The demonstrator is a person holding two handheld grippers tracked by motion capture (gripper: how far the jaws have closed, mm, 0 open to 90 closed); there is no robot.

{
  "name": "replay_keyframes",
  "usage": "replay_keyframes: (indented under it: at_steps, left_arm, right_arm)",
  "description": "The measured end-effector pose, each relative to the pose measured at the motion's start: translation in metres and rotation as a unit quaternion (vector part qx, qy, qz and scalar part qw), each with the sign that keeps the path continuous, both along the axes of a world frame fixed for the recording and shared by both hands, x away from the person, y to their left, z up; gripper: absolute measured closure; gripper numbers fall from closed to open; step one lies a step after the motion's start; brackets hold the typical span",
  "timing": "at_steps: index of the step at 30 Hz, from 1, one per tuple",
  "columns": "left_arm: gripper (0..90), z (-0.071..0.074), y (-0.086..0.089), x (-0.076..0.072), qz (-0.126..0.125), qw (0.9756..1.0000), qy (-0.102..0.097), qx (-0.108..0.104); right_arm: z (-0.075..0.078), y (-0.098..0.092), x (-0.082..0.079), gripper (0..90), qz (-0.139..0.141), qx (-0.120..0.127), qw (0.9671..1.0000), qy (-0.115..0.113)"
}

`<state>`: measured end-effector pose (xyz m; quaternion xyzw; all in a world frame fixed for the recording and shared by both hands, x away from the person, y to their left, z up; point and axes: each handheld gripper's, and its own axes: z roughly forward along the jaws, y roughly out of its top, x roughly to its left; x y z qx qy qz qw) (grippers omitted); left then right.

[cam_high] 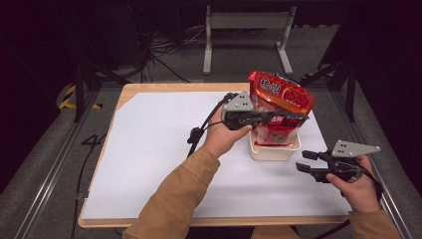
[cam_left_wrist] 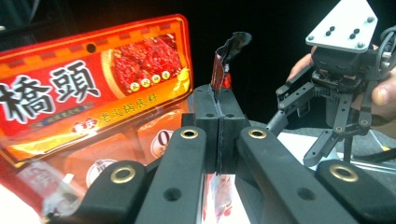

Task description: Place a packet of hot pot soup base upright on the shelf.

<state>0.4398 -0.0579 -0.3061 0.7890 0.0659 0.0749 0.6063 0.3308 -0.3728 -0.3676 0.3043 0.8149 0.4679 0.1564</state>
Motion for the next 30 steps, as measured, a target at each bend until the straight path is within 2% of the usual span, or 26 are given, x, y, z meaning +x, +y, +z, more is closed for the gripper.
replay_keyframes:
  at_steps: [11, 16, 21, 26, 30]
  left_arm:
    - [90.0, -0.011, -0.010, 0.005, 0.000, 0.9999, 0.014, 0.000]
    - [90.0, -0.016, -0.016, 0.006, 0.001, 0.9999, 0.013, 0.006]
    - [90.0, -0.021, -0.019, 0.006, 0.004, 0.9998, 0.019, -0.001]
    - [90.0, -0.028, -0.021, 0.007, 0.009, 0.9997, 0.025, 0.002]
    - [90.0, -0.033, -0.020, 0.010, 0.005, 0.9993, 0.036, -0.003]
  right_arm:
    - [-0.001, 0.001, 0.000, 46.8, 0.004, 0.000, 1.0000, 0.003]
    - [-0.002, 0.002, 0.001, 46.7, 0.006, -0.002, 1.0000, 0.005]
    - [-0.003, 0.003, 0.001, 46.5, 0.008, -0.002, 0.9999, 0.007]
    - [-0.003, 0.003, 0.001, 46.4, 0.009, -0.002, 0.9999, 0.007]
    - [-0.003, 0.004, 0.001, 46.2, 0.011, -0.004, 0.9999, 0.009]
